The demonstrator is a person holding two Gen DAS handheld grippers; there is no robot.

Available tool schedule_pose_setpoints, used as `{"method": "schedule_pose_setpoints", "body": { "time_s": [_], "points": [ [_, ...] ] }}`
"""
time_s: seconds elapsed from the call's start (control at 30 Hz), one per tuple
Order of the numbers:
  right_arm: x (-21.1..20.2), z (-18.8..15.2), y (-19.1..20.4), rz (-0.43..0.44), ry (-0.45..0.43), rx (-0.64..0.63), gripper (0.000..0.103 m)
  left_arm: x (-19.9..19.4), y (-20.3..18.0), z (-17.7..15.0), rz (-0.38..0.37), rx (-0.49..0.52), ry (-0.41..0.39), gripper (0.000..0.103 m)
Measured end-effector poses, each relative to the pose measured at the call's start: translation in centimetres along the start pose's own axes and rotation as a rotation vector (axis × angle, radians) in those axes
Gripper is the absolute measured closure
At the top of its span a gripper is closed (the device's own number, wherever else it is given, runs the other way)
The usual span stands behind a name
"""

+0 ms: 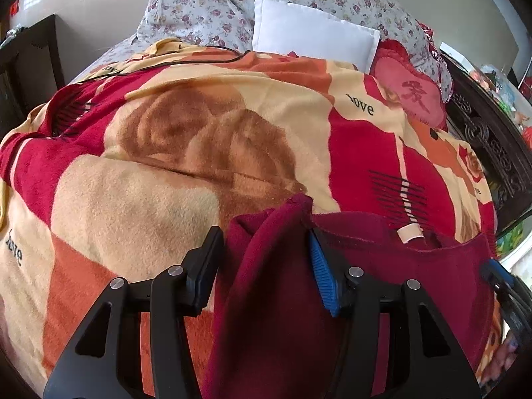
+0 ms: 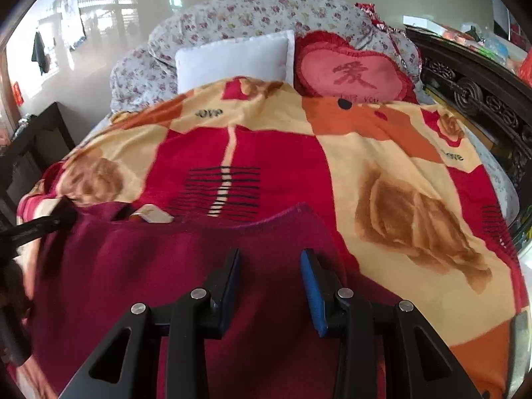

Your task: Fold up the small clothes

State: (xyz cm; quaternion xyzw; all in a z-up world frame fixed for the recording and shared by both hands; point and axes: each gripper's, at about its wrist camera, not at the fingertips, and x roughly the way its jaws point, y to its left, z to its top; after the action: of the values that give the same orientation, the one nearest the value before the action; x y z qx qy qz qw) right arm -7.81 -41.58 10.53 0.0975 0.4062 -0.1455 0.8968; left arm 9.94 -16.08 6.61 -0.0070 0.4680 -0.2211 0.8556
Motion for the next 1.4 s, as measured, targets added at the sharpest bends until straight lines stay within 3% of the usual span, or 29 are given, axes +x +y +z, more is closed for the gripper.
{"method": "schedule_pose_setpoints", "body": {
  "time_s": [0.17,0.3,0.53,0.63,0.97,1.07,1.13,1.23,1.33,1.4],
  "points": [
    [-4.0,-2.2,0.4,0.027,0.0,-0.009,0.065,-1.6,0.2,-0.3,0.002,-0.007,-0.008,0.05],
    [-5.2,-4.8,0.8,-0.009,0.018,-0.042,0.064,-3.2,0.5,-1.0,0.0,-0.007,-0.011,0.05],
    [-3.3,-6.6,-1.2,-0.06,0.055,0.039,0.062,-5.5,1.0,-2.4,0.012,0.009,-0.022,0.05],
    [-1.7,-6.9,-2.2,-0.035,0.109,0.09,0.059,-6.2,1.4,-3.1,0.006,0.004,-0.014,0.05],
    [-7.2,-7.7,0.2,-0.019,0.034,0.02,0.059,-9.0,4.2,-7.9,-0.058,-0.046,0.028,0.05],
    [-6.1,-8.7,1.5,0.032,0.083,-0.015,0.059,-9.0,4.4,-9.6,-0.081,-0.059,0.047,0.05],
    [-3.5,-9.7,2.2,0.019,0.189,-0.042,0.058,-8.6,4.7,-10.8,-0.102,-0.074,0.065,0.05],
    [-3.8,-9.2,3.2,-0.017,0.186,-0.061,0.058,-7.6,5.4,-12.5,-0.122,-0.108,0.106,0.05],
    [-5.4,-6.9,4.8,0.041,0.143,-0.035,0.055,-7.1,6.1,-13.7,-0.158,-0.157,0.128,0.049],
    [-6.1,-5.2,7.1,0.07,0.104,-0.07,0.051,-7.0,6.9,-14.4,-0.184,-0.194,0.117,0.042]
  ]
}}
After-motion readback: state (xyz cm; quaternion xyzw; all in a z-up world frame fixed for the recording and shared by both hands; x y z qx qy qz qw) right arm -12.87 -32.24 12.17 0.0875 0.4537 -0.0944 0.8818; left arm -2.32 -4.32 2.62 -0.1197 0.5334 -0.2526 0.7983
